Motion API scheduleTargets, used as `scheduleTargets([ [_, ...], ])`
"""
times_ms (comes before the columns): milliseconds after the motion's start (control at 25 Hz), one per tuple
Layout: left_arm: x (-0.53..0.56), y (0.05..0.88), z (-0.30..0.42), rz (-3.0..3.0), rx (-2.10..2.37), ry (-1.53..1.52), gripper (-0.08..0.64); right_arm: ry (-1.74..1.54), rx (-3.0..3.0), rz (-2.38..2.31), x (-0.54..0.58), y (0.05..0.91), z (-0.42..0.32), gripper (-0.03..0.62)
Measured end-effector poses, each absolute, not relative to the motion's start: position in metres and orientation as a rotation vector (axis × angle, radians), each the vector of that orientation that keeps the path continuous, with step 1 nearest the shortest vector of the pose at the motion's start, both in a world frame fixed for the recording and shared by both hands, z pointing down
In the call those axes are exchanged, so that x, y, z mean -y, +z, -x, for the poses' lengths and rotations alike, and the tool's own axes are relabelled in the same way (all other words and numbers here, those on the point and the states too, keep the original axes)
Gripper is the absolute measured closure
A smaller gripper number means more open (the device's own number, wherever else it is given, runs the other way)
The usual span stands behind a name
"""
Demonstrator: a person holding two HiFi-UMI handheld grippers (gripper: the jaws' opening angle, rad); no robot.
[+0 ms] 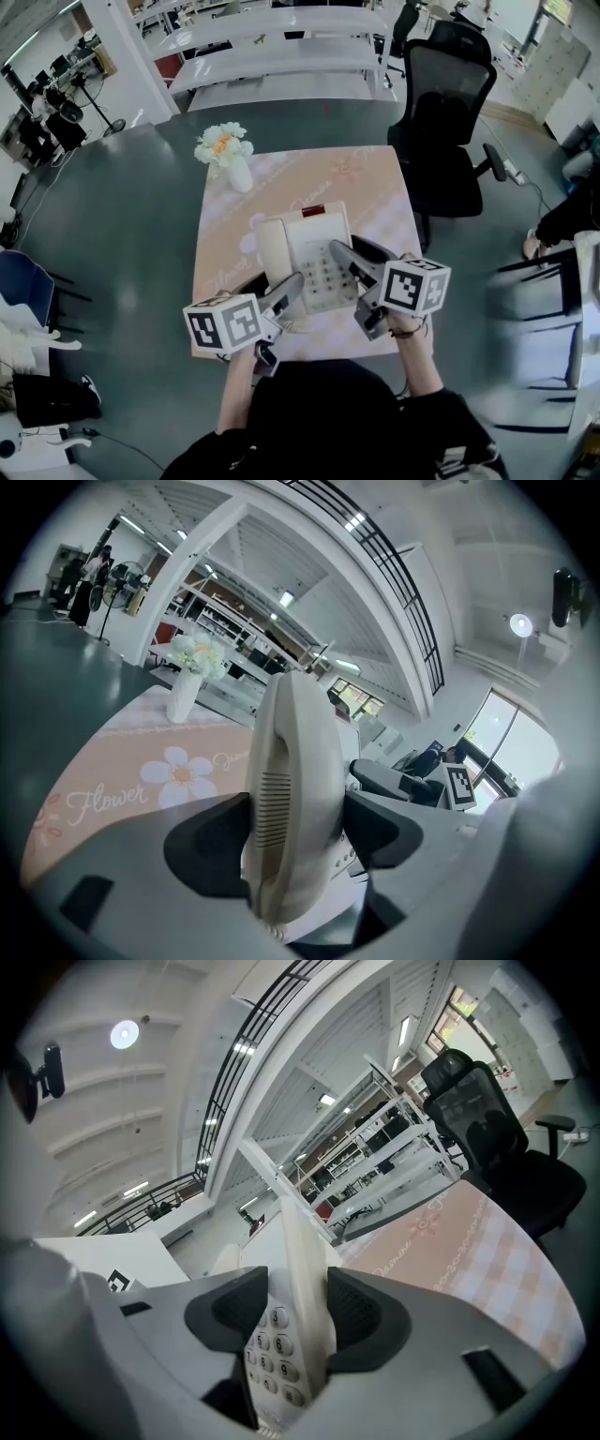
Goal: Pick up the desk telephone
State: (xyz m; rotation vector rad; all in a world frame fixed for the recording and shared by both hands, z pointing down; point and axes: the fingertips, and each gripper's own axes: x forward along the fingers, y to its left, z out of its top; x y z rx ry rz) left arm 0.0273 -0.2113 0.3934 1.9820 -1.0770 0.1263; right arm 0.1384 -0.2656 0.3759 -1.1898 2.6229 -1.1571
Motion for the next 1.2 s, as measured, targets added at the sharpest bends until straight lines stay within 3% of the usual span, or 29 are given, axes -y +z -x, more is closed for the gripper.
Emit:
scheduleTargets([
  [1200,0.201,0.371,-0.027,-2.058,1.088,0.131,0.255,-1.015,-2.585,1.161,0.250,0.342,-0.138,0.410],
])
